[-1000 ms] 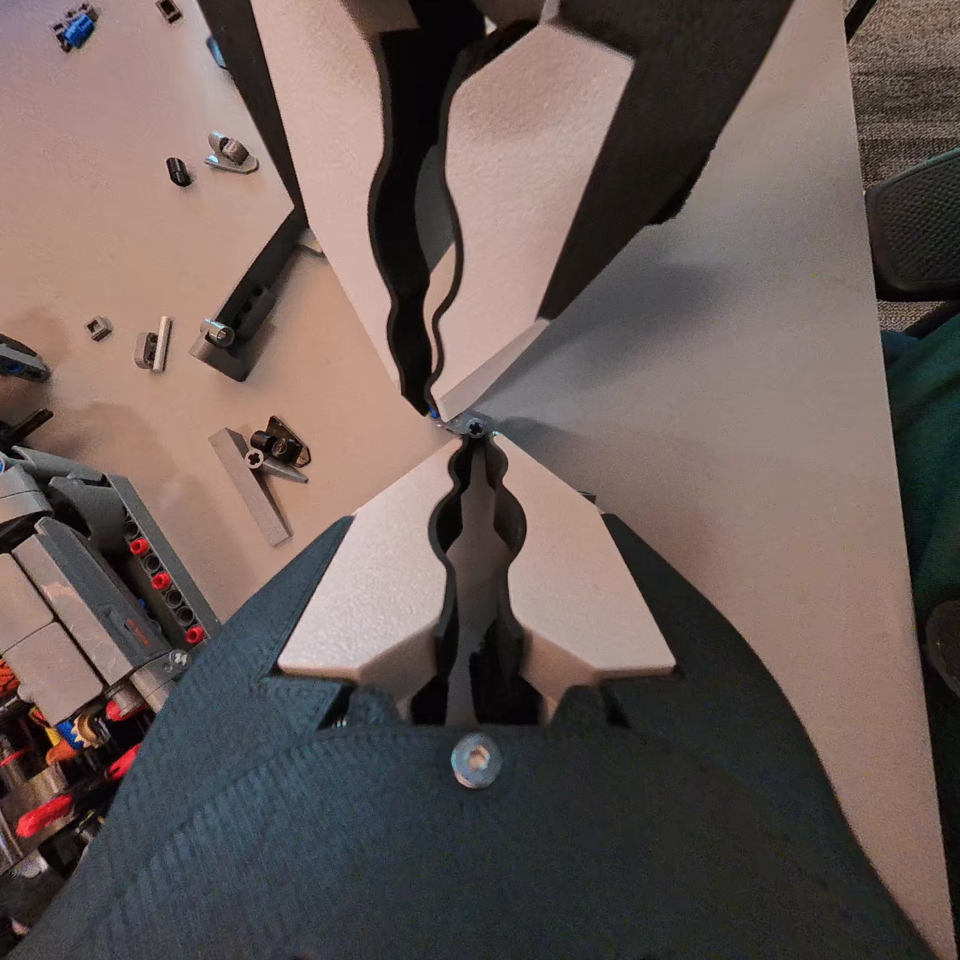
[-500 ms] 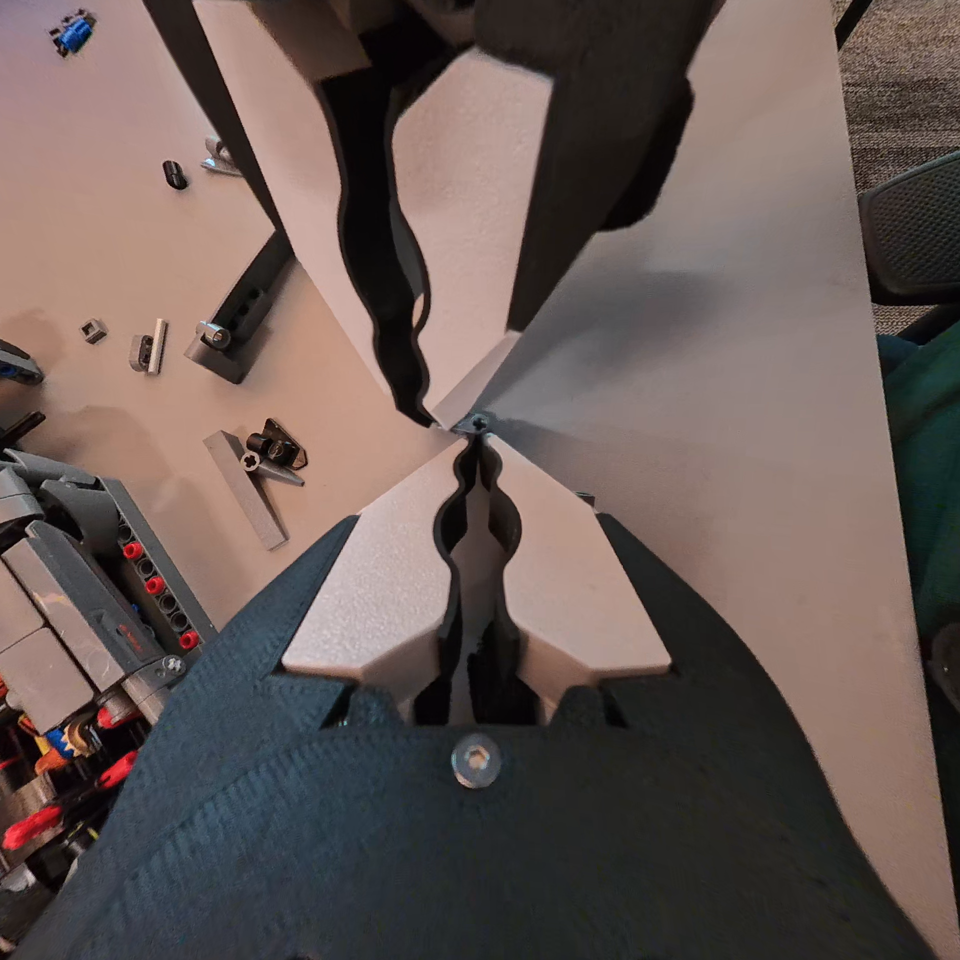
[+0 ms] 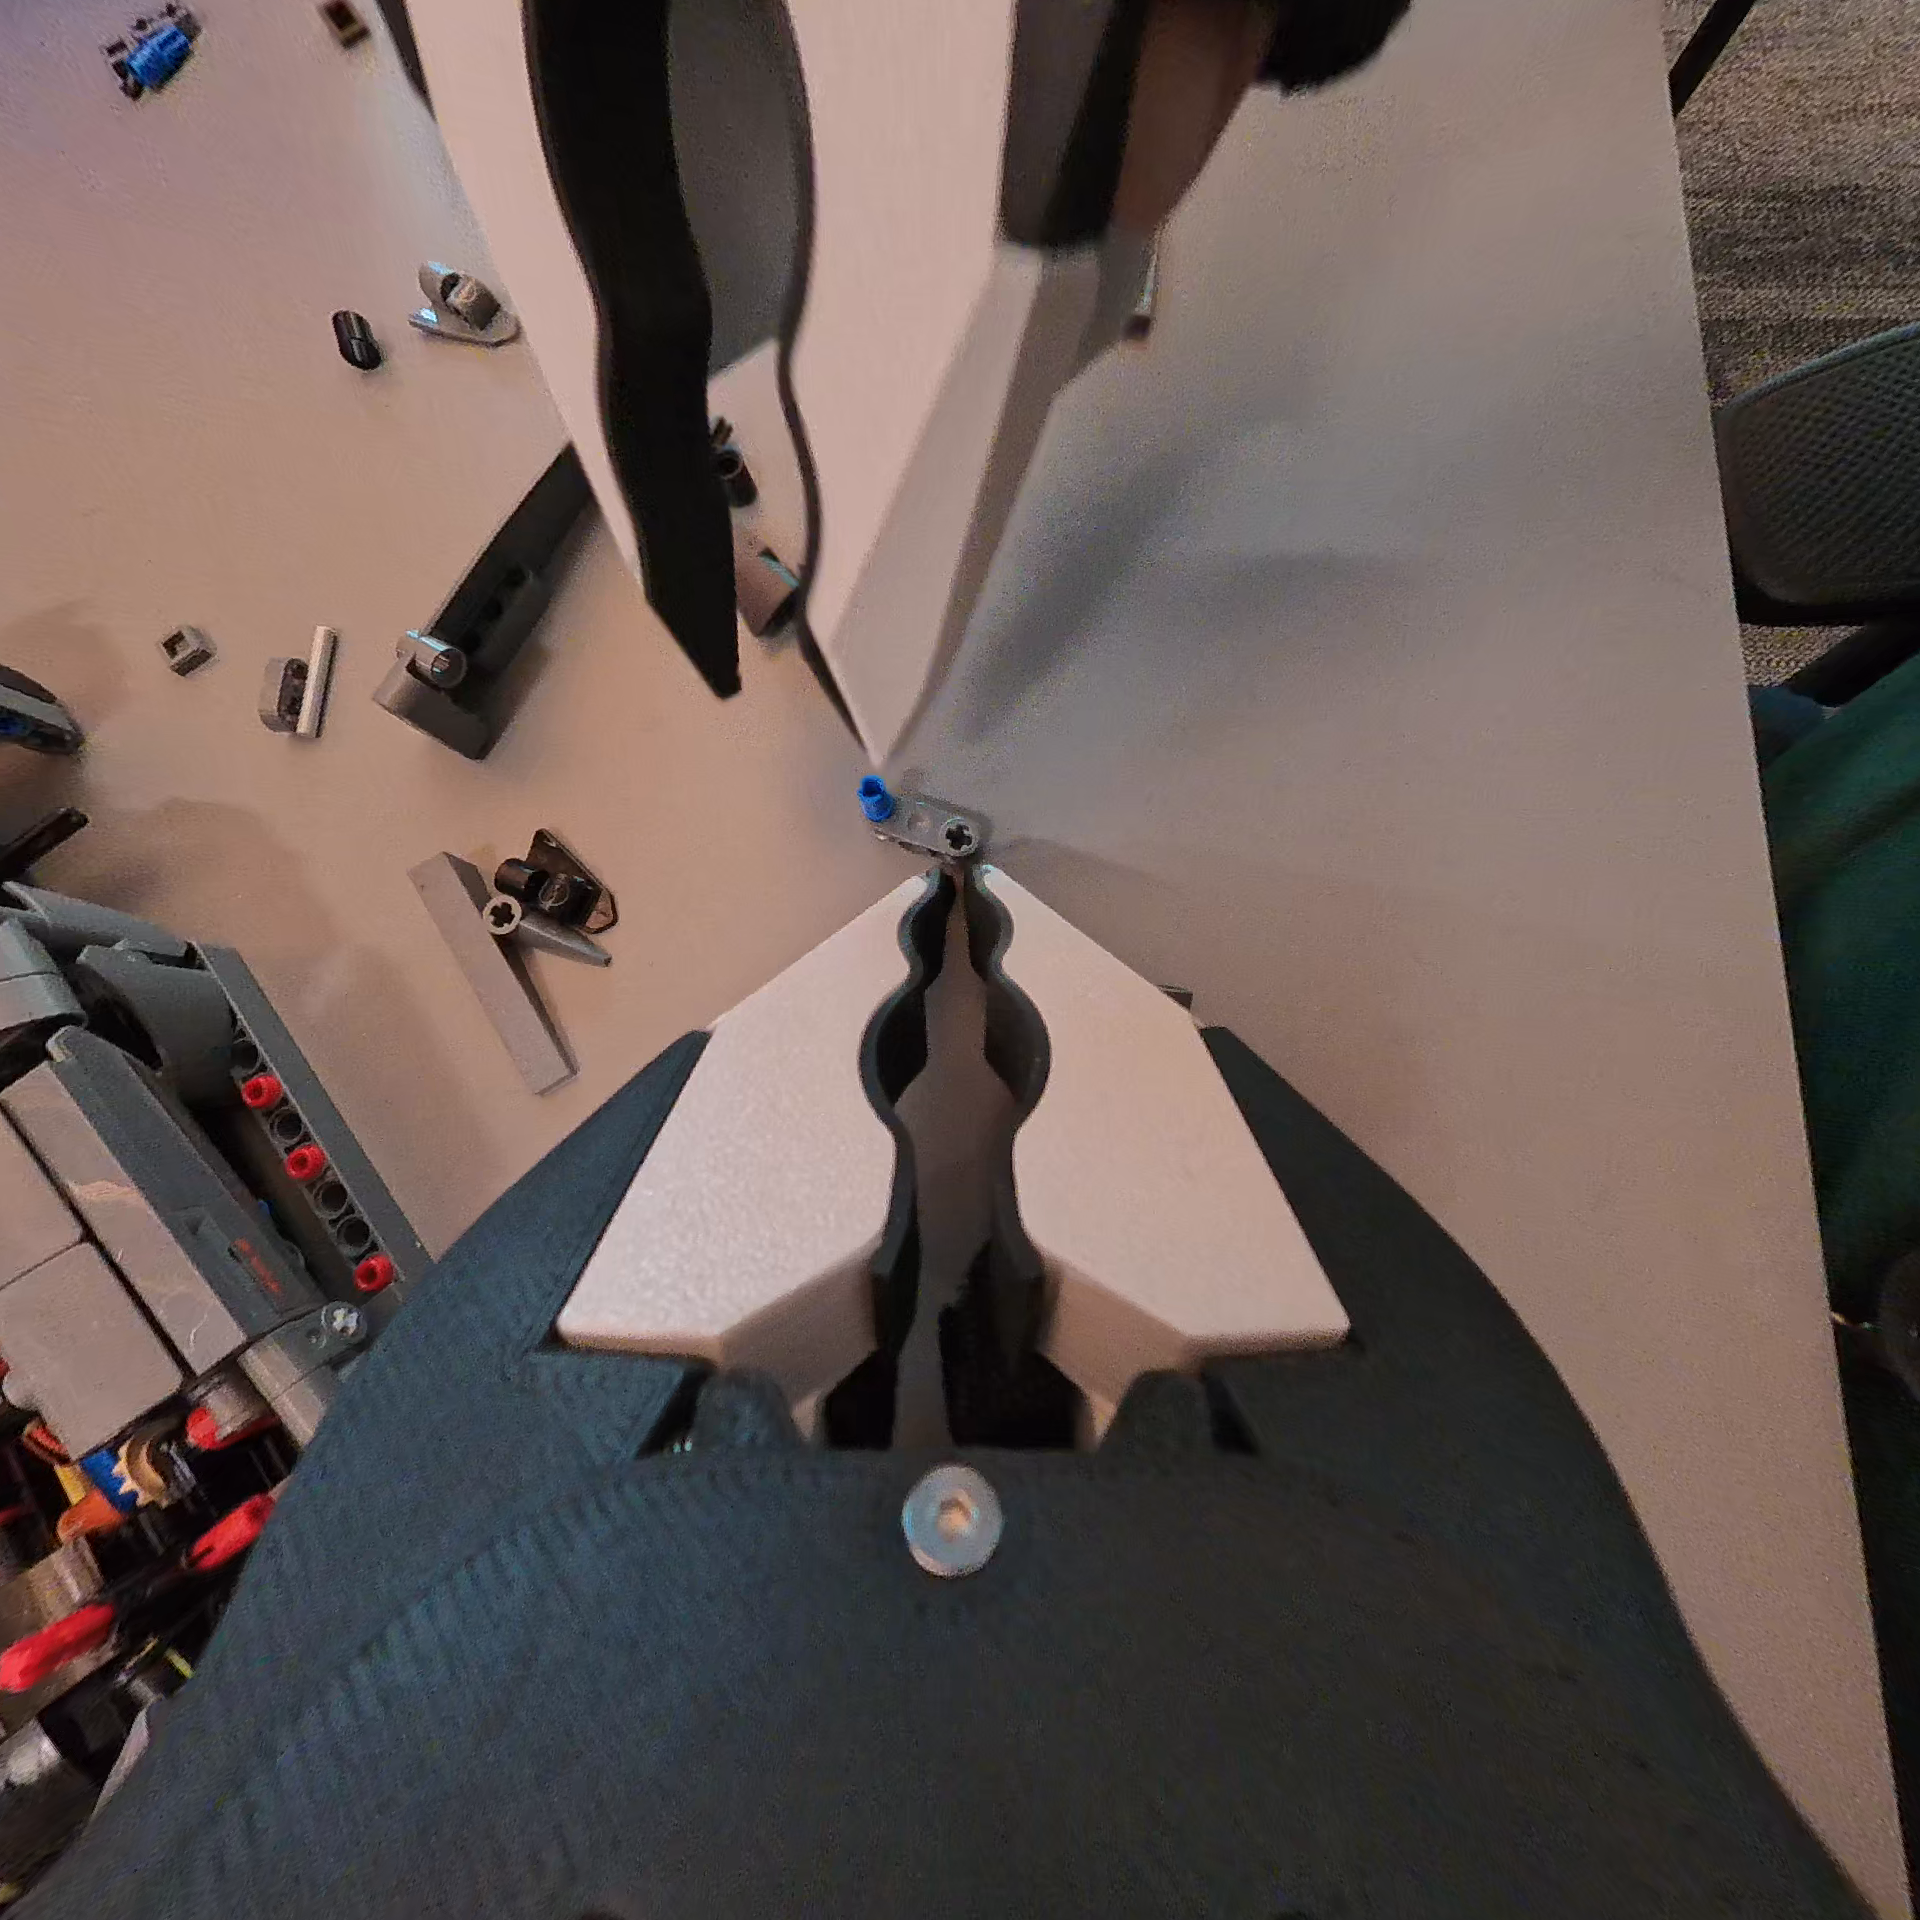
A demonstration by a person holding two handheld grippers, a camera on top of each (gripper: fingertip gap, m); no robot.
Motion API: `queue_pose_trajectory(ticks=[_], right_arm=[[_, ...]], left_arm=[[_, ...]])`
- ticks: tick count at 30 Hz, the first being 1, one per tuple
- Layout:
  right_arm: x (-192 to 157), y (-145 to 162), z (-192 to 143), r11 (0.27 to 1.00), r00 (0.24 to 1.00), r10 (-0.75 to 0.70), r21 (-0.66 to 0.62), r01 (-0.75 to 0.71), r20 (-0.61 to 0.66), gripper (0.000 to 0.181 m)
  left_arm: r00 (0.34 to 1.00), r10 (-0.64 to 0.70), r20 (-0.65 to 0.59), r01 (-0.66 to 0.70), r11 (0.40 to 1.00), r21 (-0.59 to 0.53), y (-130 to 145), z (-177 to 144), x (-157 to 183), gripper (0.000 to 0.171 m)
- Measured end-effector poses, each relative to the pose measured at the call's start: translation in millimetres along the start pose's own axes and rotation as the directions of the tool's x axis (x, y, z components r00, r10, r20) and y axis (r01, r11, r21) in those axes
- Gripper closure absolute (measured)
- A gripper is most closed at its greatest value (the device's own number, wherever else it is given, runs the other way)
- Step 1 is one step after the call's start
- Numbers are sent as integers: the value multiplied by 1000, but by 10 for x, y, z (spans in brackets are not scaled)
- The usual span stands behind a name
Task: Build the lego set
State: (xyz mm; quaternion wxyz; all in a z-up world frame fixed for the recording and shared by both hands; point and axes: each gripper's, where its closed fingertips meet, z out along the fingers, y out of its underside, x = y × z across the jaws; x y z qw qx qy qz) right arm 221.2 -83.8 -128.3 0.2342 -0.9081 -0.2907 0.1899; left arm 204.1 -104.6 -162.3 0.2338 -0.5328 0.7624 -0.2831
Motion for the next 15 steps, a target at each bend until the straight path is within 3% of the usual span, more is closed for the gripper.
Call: queue_pose_trajectory(ticks=[10, 15], right_arm=[[118, 77, -443, 996, 986, 38, 83, -25, -163, 181], [303, 37, -958, 978, 944, 64, 208, 4, -323, 181]], left_arm=[[999, -16, 32, 14, 999, 43, -70, -125, -62, 166], [998, 0, 55, -3, 998, 62, -142, -232, -39, 166]])
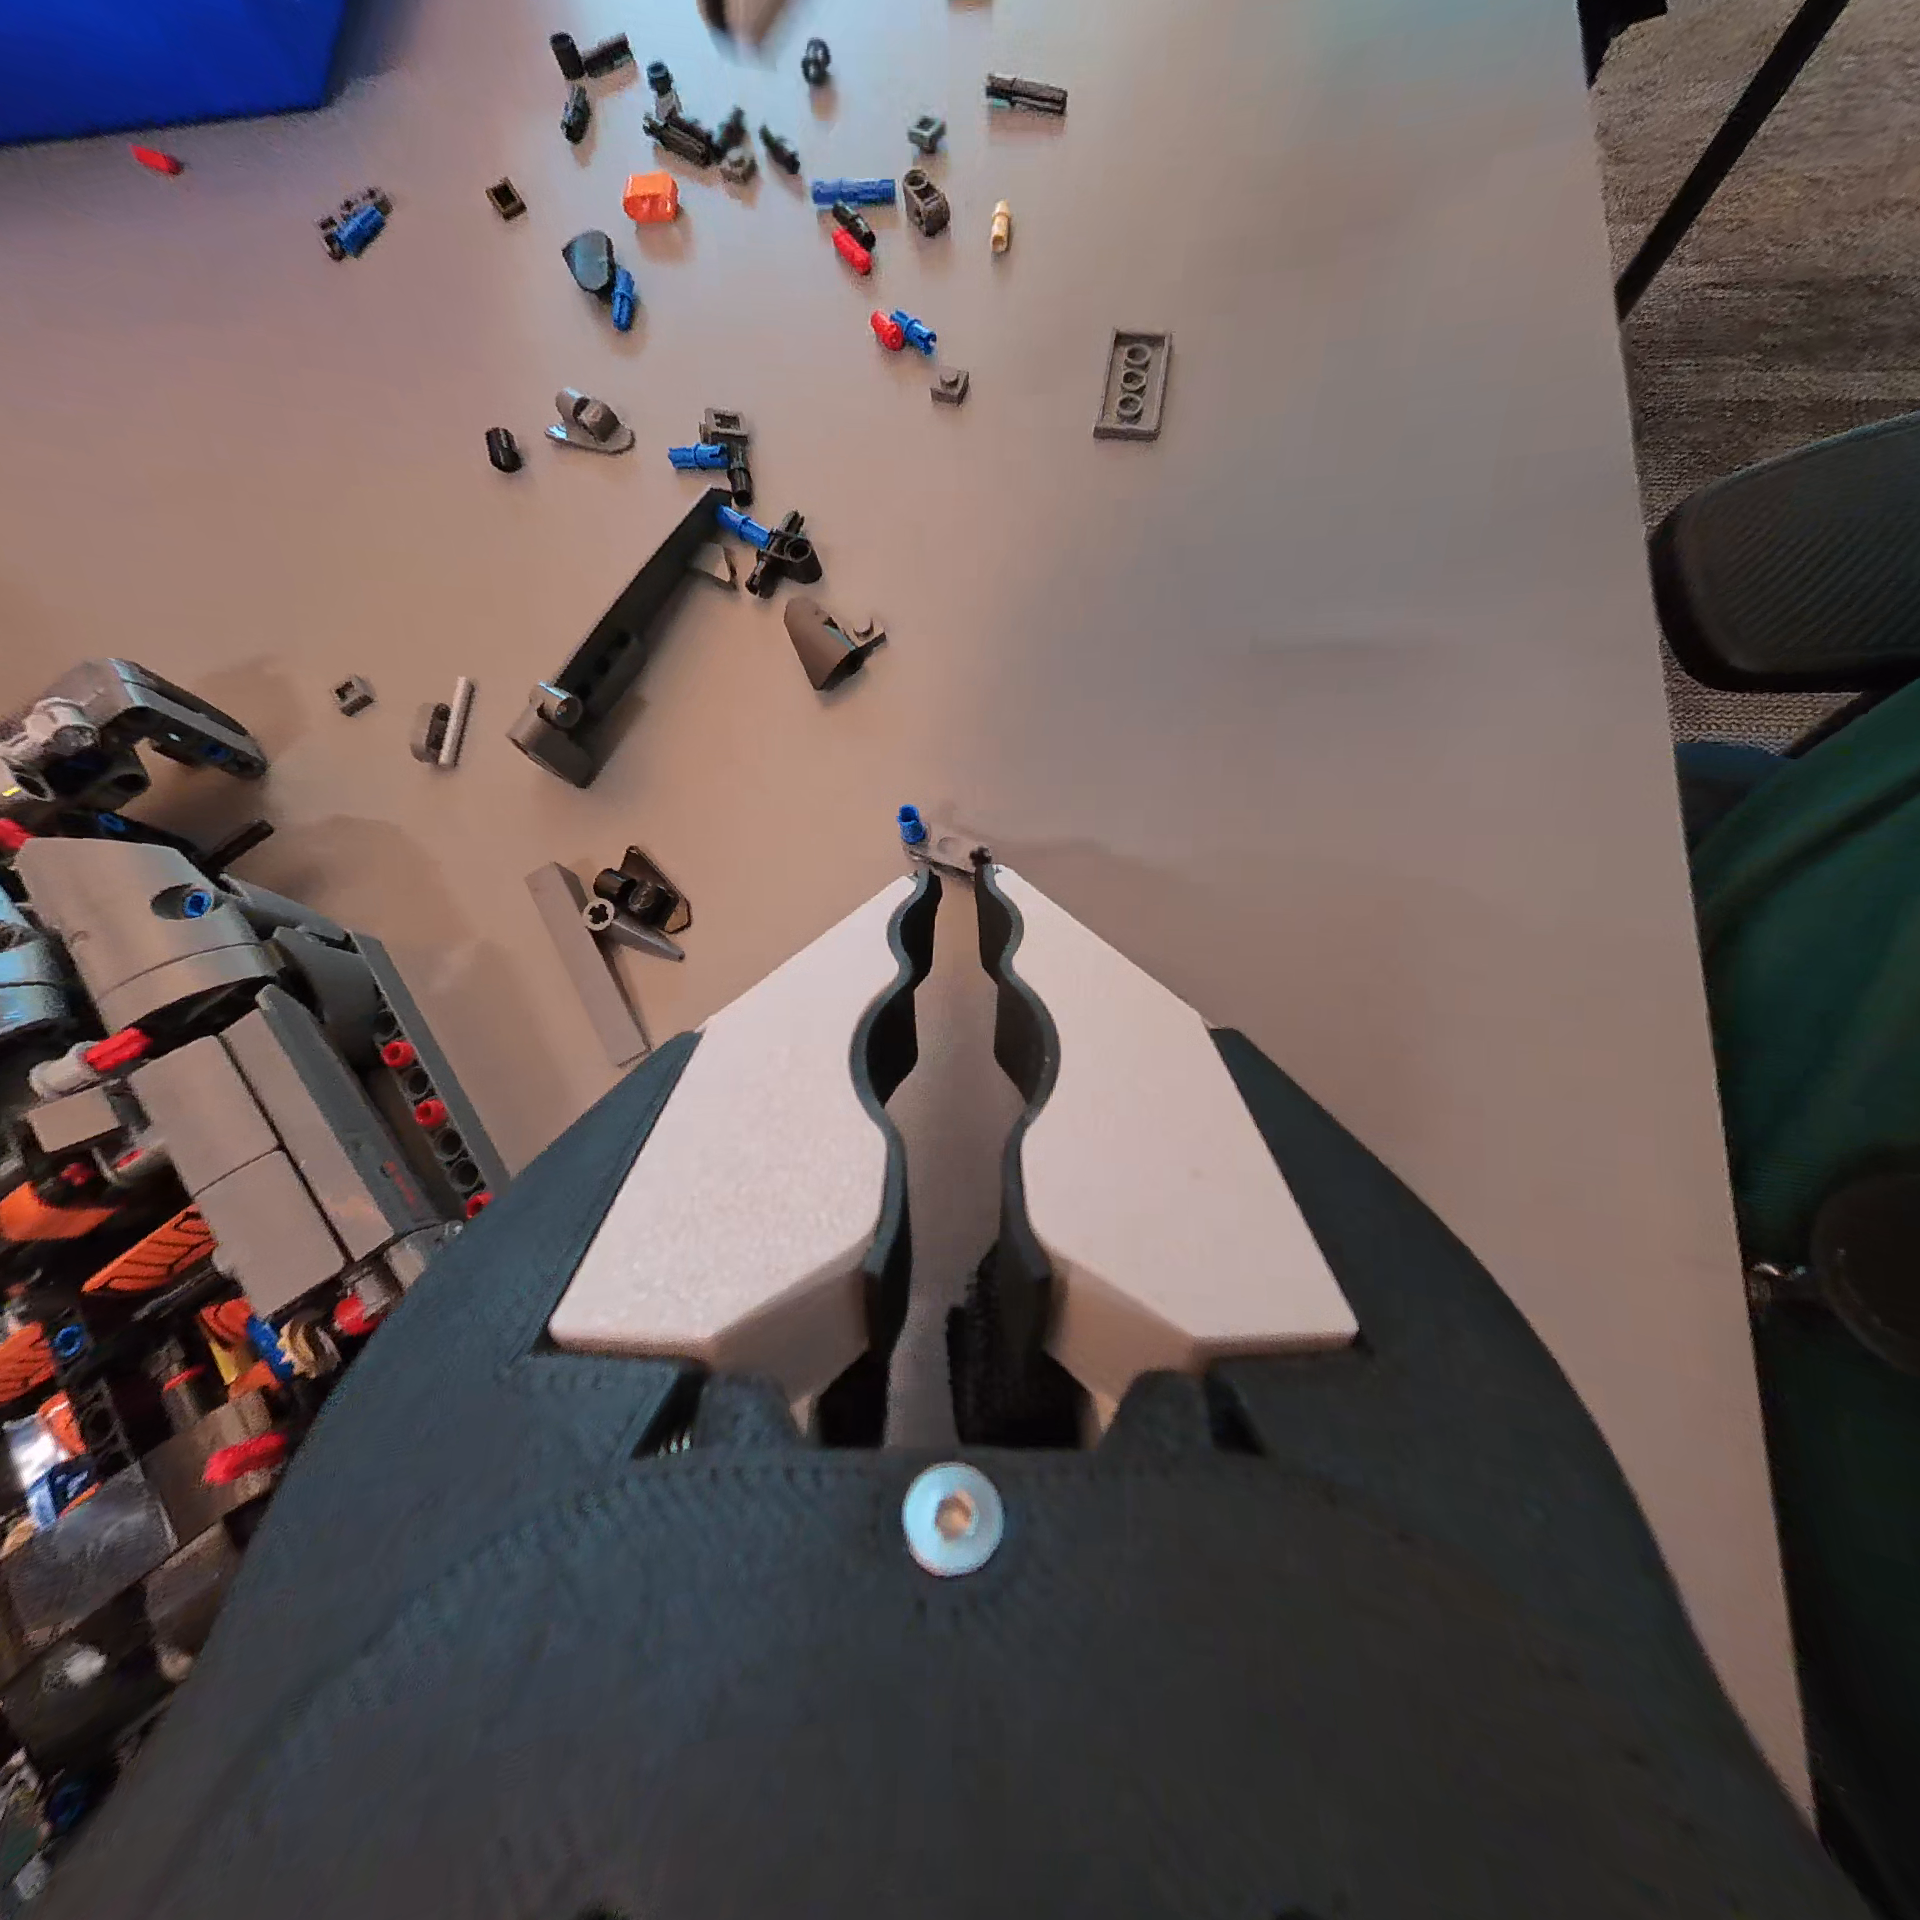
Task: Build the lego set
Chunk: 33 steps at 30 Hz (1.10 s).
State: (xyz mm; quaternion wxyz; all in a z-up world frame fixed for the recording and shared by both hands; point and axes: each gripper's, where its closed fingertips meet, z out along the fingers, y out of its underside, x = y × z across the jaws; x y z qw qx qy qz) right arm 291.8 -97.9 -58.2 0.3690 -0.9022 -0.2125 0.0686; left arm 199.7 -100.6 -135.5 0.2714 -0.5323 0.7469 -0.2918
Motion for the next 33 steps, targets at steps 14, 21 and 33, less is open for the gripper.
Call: queue_pose_trajectory(ticks=[14, 21, 33], right_arm=[[798, 172, -1043, 989, 942, 108, 130, -70, -317, 181], [677, 195, -866, 991, 957, 94, 119, -64, -273, 181], [-86, -292, 298, 949, 999, 52, 313, -48, -6, 176]], left_arm=[[993, -12, 117, 4, 998, 69, -17, -482, 36, 168], [983, -56, 177, 41, 995, 87, 113, -680, 47, 168], [943, -126, 309, 86, 986, 139, 203, -1253, 0, 168]])
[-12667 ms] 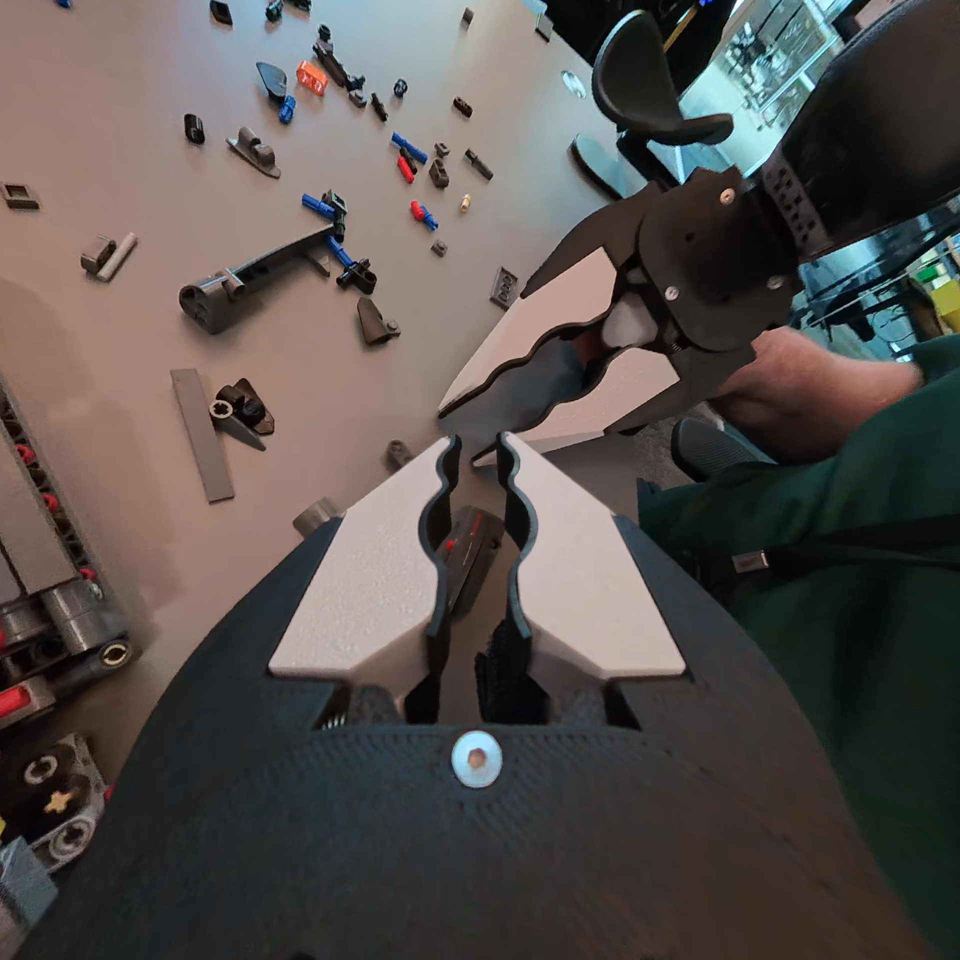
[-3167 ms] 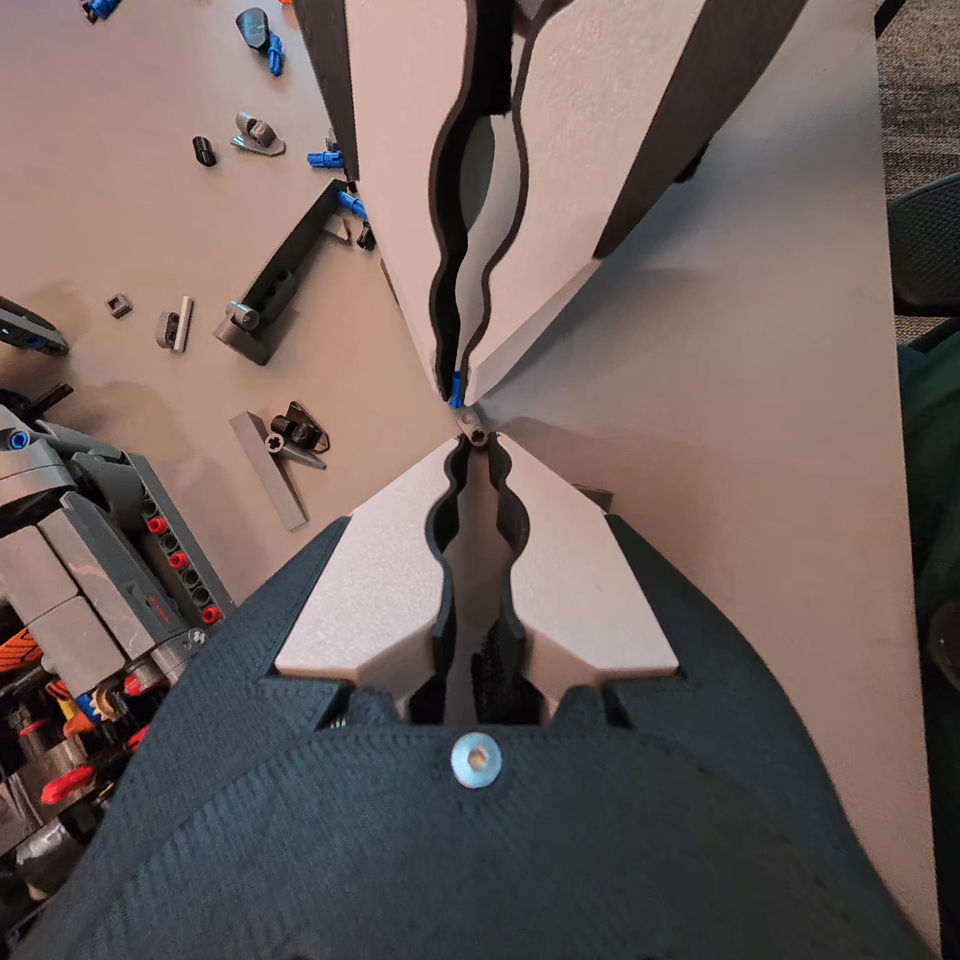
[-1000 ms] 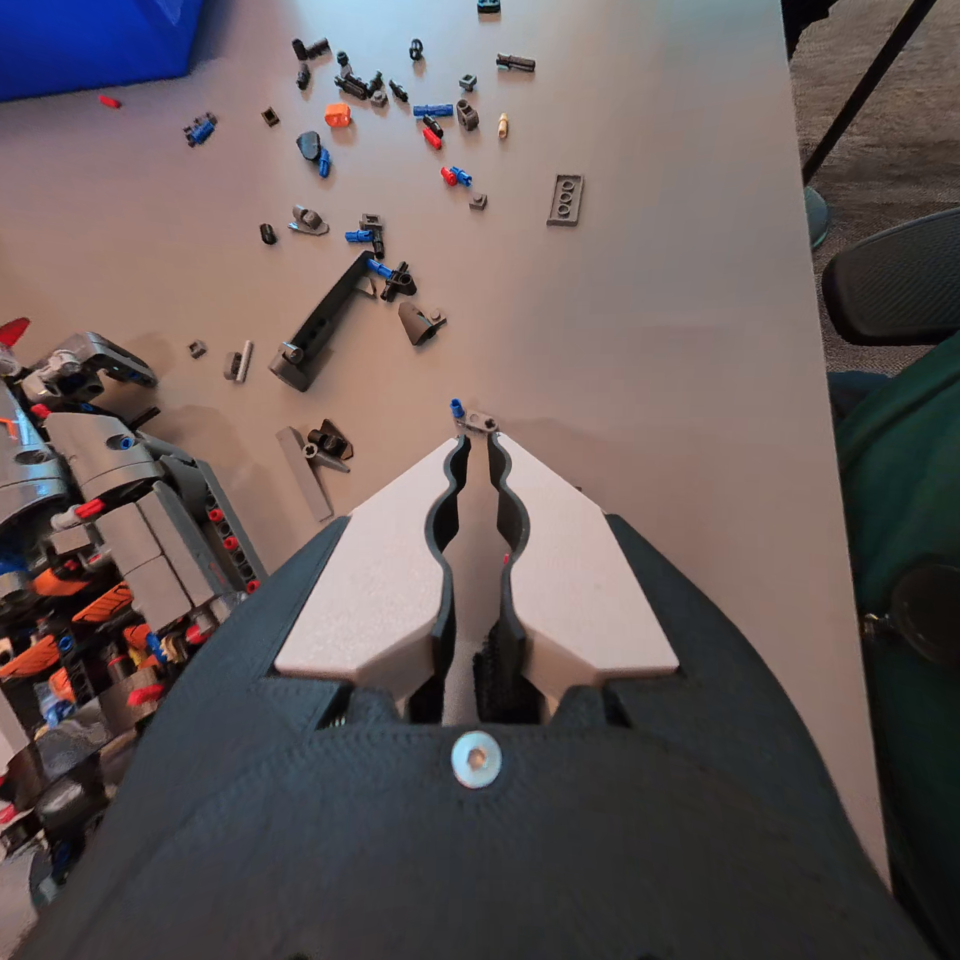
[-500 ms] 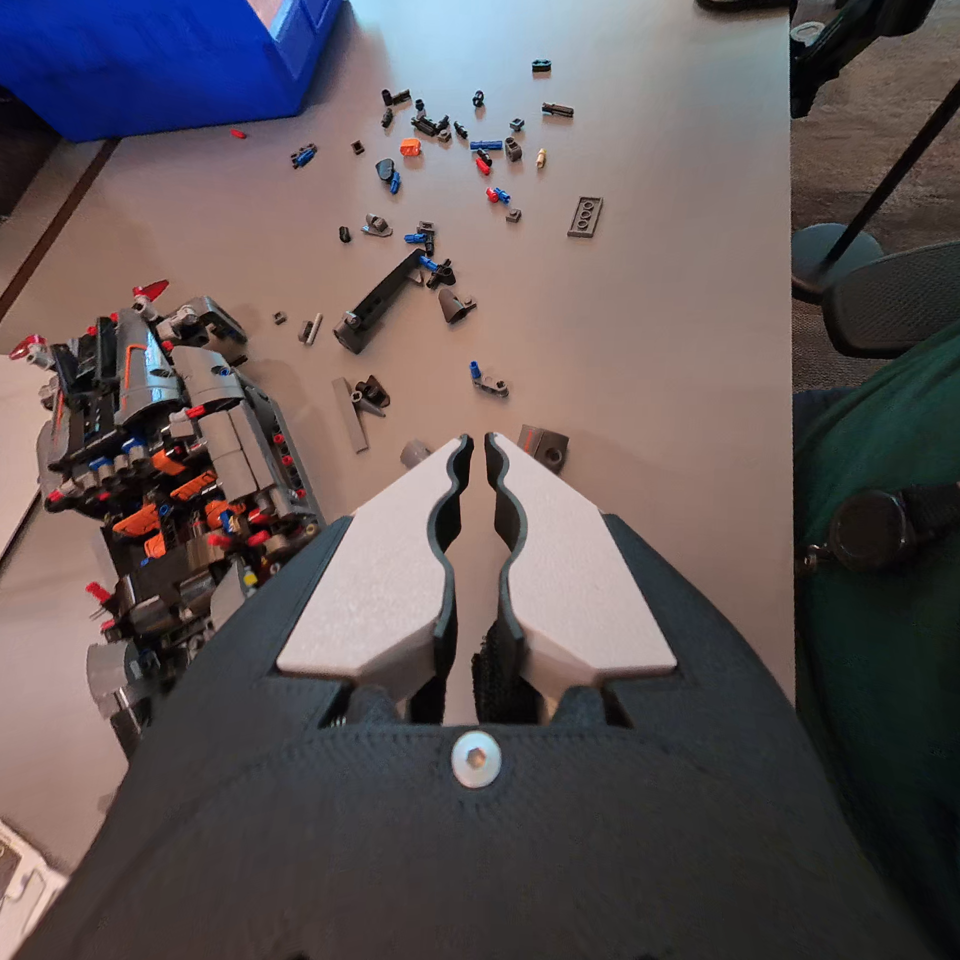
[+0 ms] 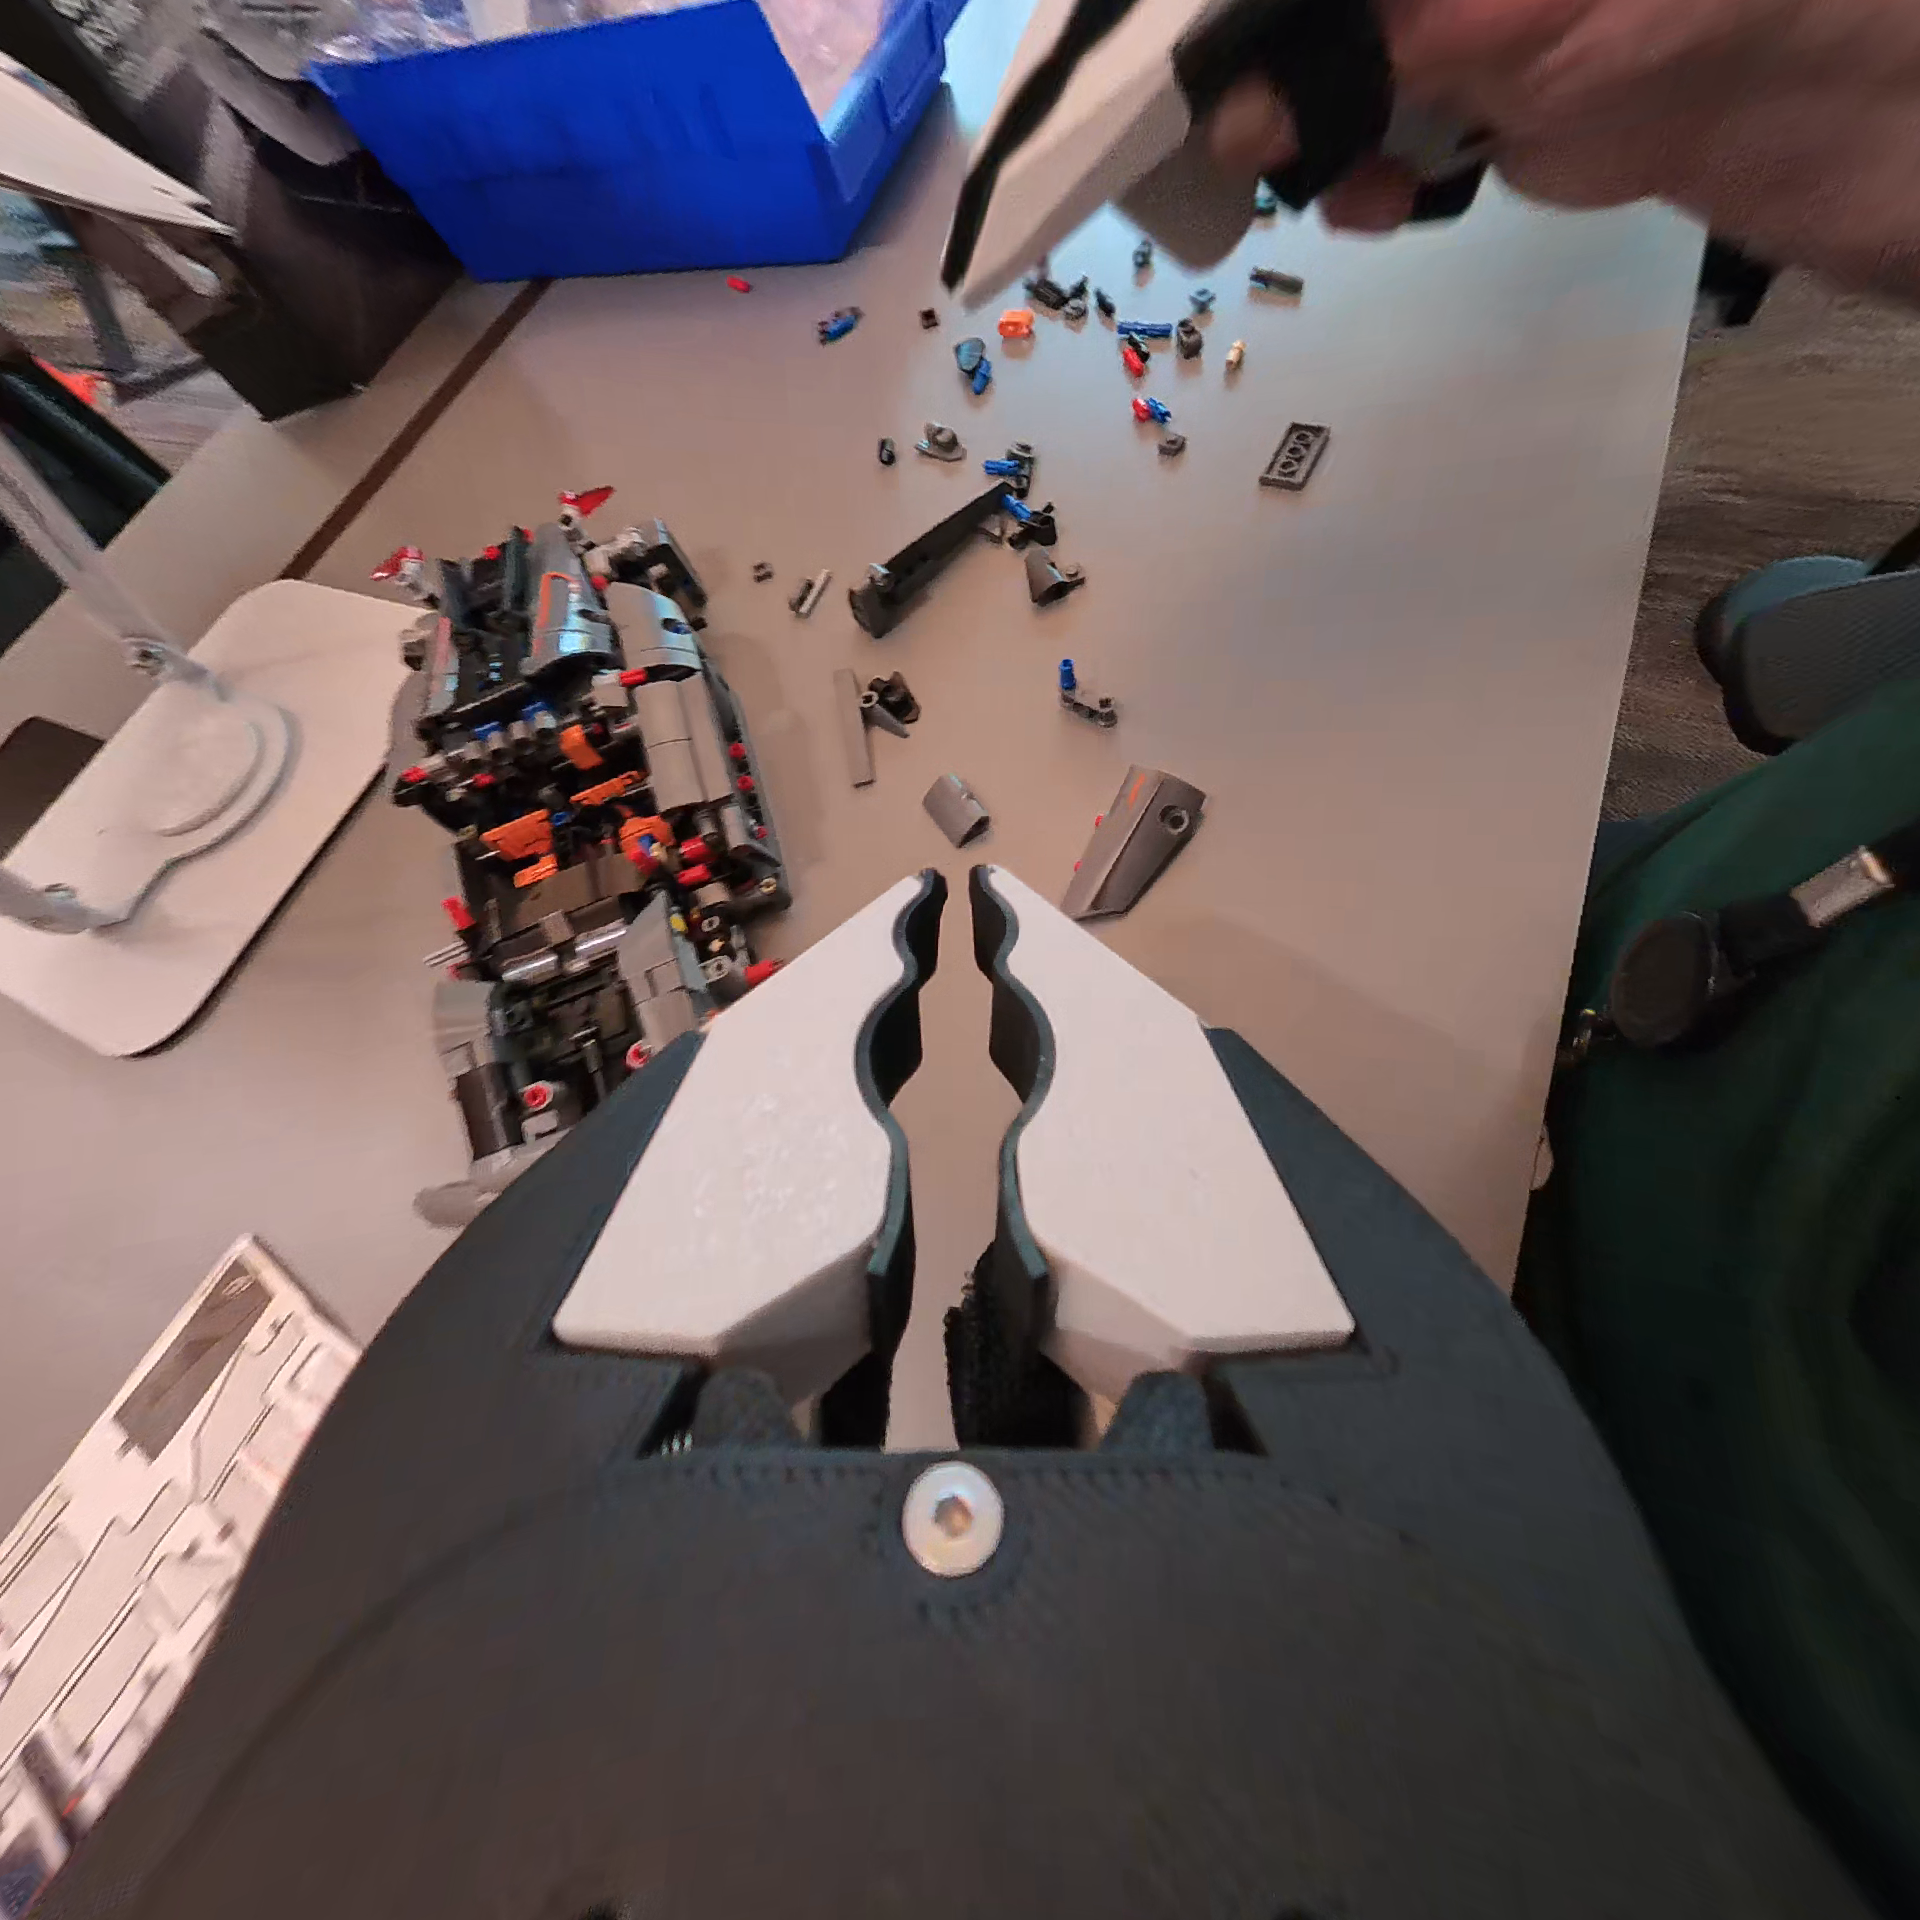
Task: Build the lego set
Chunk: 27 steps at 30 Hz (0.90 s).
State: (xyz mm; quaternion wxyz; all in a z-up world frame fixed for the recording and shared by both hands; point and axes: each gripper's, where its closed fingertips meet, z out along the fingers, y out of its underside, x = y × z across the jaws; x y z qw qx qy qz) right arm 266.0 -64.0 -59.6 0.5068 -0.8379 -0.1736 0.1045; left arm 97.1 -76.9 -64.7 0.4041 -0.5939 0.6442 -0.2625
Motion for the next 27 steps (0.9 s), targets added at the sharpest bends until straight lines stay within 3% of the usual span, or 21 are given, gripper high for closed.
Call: queue_pose_trajectory(ticks=[8, 15, 22, 27], right_arm=[[-58, -231, 534, 985, 995, -99, 140, 98, 1, 178], [-46, -145, 714, 979, 990, -141, 148, 144, -28, 178], [-6, 31, 816, 980, 984, -169, 96, 174, -59, 176], [28, 98, 870, 973, 970, -220, 52, 227, -107, 176]], left_arm=[[977, -22, 214, 22, 1000, 5, -31, -712, -379, 169], [866, -41, 498, 82, 995, -61, 194, -1648, -930, 168], [688, -82, 721, 304, 935, -183, 903, -2753, -1393, 161], [629, -179, 757, 464, 867, -181, 1508, -3108, -1563, 156]])
